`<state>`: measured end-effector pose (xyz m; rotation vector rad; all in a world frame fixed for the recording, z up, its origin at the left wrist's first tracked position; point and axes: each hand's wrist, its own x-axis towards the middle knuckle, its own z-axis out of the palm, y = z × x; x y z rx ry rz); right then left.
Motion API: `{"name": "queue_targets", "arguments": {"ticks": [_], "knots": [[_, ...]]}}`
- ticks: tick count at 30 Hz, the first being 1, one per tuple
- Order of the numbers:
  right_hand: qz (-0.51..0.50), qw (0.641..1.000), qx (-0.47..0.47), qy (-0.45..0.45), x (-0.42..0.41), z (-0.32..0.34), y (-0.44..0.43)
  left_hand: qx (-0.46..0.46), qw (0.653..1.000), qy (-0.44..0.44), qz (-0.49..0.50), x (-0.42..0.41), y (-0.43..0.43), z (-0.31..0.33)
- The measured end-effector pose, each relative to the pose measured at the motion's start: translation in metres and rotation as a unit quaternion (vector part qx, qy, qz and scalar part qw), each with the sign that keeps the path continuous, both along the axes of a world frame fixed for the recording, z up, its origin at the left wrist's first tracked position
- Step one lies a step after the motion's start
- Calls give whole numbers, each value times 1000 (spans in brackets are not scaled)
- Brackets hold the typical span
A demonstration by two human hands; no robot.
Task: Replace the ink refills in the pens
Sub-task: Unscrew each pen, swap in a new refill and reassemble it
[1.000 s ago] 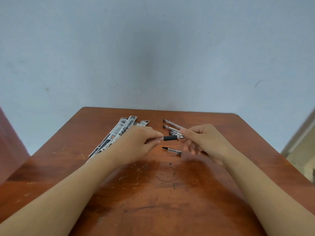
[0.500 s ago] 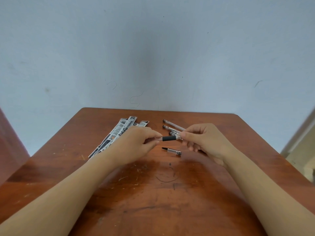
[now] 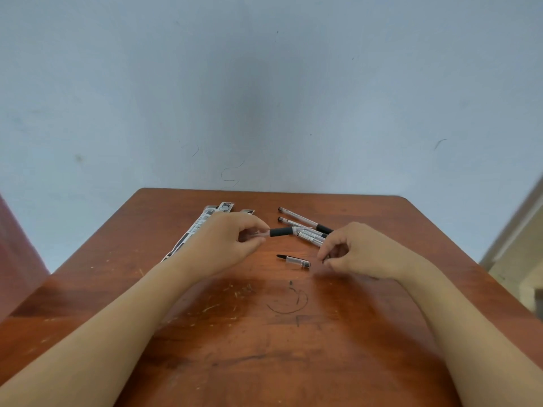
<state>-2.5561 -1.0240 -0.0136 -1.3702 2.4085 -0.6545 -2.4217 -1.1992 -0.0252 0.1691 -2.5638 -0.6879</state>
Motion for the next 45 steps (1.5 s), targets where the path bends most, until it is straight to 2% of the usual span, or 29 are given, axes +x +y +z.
{"name": "queue_targets", "arguments": {"ticks": [10,12,17,20,28,38,43,45], "knots": [[28,998,49,26,-4,-10,-5,-1,1000,-11,-25,0,2,-1],[16,1000,14,14,-4,-6,-2,-3,1000,-14,-27,0,2,0],[-27,980,-183,-73,1,10,9,4,1000,-12,-21,0,1,-1],[-16,974,-213,-77,10,11,5,3,1000,-10,-24,0,2,-2],[-10,977,-209,-44,12,-3,-9,-3,1000,-12,-25,-1,1,-3],[-19,988,-145,49,3,-5,-4,-14,1000,-13,-10,0,0,0],[-32,987,-154,24,1,-3,-2,4,1000,4,6,1,-5,1],[-32,988,-149,-17,-1,1,2,10,1000,11,8,1,-8,3]]}}
